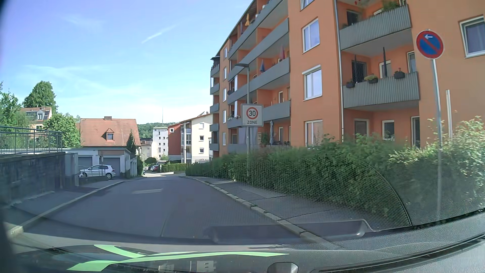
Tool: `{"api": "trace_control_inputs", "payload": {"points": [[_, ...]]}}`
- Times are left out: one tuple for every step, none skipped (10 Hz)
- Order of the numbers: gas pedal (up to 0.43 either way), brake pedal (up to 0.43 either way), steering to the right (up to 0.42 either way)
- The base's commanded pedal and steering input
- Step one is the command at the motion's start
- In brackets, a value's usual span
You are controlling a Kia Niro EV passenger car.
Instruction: Follow the waypoints while adhering to traffic rules and regulations
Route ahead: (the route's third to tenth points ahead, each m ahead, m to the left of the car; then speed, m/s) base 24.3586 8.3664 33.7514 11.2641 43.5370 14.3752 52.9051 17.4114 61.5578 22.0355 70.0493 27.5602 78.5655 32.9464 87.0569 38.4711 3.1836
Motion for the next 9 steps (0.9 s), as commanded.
{"api": "trace_control_inputs", "payload": {"points": [[0.000,0.000,-0.289],[0.000,0.000,-0.272],[0.000,0.000,-0.255],[0.000,0.000,-0.239],[0.000,0.000,-0.223],[0.000,0.000,-0.198],[0.000,0.000,-0.177],[0.000,0.000,-0.160],[0.000,0.000,-0.134]]}}
